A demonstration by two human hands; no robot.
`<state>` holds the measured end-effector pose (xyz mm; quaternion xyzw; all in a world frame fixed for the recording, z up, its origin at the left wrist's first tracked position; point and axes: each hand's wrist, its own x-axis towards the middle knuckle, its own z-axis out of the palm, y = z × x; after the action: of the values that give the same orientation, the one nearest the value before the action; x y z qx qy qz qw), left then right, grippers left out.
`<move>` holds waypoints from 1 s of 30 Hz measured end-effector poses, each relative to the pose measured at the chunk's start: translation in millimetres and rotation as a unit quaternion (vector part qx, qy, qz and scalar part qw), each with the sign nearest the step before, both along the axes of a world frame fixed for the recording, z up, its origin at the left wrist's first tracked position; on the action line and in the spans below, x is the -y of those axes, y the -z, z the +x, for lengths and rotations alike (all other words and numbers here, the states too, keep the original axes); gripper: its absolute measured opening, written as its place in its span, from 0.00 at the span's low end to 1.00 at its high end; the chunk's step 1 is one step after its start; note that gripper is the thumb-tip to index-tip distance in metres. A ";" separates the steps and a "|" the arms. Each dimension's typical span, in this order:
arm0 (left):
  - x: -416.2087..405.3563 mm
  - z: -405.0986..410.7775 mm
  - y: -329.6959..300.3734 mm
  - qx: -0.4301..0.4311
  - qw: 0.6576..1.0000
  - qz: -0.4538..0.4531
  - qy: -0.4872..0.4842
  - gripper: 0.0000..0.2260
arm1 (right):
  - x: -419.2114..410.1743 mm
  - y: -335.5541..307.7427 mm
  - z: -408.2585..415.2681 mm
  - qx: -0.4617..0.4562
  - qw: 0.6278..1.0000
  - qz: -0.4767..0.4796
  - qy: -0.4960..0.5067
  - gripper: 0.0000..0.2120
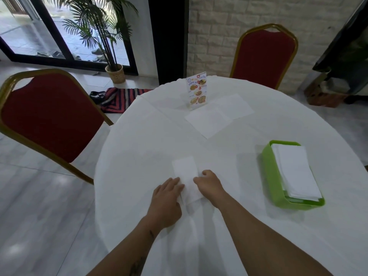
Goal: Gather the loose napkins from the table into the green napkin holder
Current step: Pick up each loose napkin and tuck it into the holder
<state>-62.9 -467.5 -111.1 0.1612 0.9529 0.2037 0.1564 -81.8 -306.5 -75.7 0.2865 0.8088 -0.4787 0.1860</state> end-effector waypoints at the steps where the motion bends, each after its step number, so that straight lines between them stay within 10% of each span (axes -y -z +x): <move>1: 1.8 0.1 0.4 0.001 1.000 -0.002 0.005 0.30 | -0.1 0.6 -3.5 0.003 1.000 -0.017 0.008 0.21; 30: -120.1 -19.5 -81.8 0.009 0.941 0.310 -0.133 0.23 | -119.0 -84.8 5.7 -0.217 0.974 -0.009 0.063 0.06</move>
<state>-82.4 -347.4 -29.3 0.0721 0.8536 0.5098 0.0790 -76.1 -187.5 9.1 0.2242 0.8059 -0.5475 -0.0222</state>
